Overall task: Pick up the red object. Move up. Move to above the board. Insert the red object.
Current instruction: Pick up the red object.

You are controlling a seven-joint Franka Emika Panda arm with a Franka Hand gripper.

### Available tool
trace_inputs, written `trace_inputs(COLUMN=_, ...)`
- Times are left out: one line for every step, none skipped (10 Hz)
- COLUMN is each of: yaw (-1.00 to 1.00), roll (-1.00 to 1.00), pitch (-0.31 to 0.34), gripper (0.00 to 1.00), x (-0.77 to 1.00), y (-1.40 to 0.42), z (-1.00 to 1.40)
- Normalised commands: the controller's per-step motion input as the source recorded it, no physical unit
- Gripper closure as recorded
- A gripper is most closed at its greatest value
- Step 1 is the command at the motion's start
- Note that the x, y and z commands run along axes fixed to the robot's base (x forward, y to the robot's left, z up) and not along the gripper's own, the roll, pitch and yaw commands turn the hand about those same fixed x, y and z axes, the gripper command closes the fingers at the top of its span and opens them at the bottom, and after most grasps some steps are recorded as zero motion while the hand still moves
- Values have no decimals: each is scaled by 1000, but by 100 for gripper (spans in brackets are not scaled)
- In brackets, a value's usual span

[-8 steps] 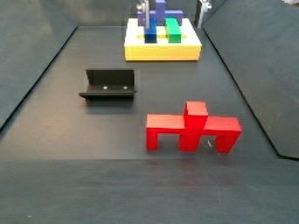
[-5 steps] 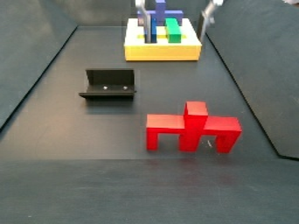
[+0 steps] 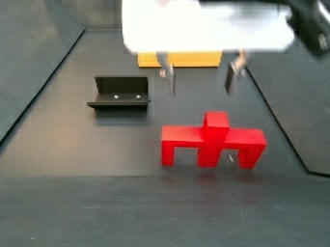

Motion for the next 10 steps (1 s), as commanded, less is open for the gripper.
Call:
trace_inputs(yaw=-300, roll=4, pitch=-61, gripper=0, x=-426, y=634, z=-411)
trace_inputs(yaw=-306, roll=0, pitch=0, gripper=0, x=-480, y=443, z=-83)
trace_inputs(yaw=-240, roll=0, pitch=0, gripper=0, x=-351, y=417, z=0)
trace_inputs(yaw=0, roll=0, pitch=0, gripper=0, x=60, y=326, z=-183)
trace_inputs(yaw=0, roll=0, pitch=43, gripper=0, x=246, y=-143, z=-120)
trace_inputs(yaw=0, roll=-13, pitch=37, gripper=0, x=129, y=-100, z=-106)
trace_inputs(yaw=0, roll=-11, pitch=0, gripper=0, x=23, y=-31, z=-171)
trace_inputs(yaw=0, roll=-34, pitch=0, gripper=0, x=0, y=0, z=-234)
trace_inputs(yaw=9, roll=-21, pitch=0, gripper=0, x=0, y=77, z=-300)
trace_inputs(yaw=306, roll=0, pitch=0, gripper=0, x=200, y=0, z=-234)
